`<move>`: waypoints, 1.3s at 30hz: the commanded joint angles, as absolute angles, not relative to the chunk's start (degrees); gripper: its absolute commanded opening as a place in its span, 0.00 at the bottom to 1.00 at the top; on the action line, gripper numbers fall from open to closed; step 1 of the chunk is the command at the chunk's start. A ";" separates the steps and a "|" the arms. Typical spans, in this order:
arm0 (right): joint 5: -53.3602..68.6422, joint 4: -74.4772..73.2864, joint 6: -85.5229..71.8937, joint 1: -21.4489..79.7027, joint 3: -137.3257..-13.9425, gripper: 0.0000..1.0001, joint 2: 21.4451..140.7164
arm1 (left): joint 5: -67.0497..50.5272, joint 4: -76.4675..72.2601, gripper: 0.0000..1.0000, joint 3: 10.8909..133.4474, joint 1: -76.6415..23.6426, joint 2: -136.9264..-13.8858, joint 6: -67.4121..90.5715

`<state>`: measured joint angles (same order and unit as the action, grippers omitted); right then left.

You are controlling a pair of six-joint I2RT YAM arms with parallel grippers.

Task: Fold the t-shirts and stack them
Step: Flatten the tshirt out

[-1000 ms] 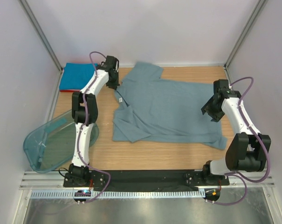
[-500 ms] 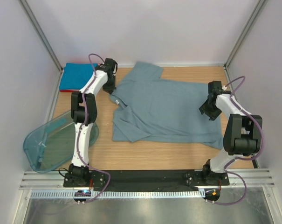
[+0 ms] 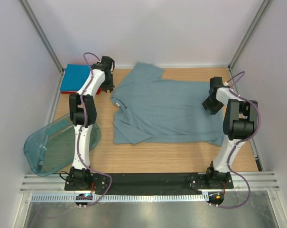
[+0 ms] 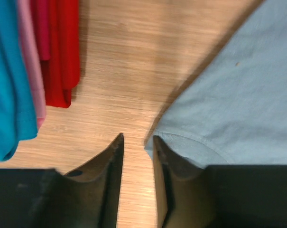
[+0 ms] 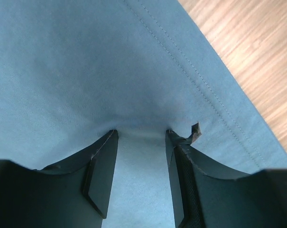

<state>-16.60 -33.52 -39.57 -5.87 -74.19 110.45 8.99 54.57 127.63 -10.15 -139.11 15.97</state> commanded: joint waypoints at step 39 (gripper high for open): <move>-5.10 -57.31 -38.85 1.49 -59.76 0.54 72.25 | -2.77 41.48 0.43 64.60 -41.84 -92.46 13.08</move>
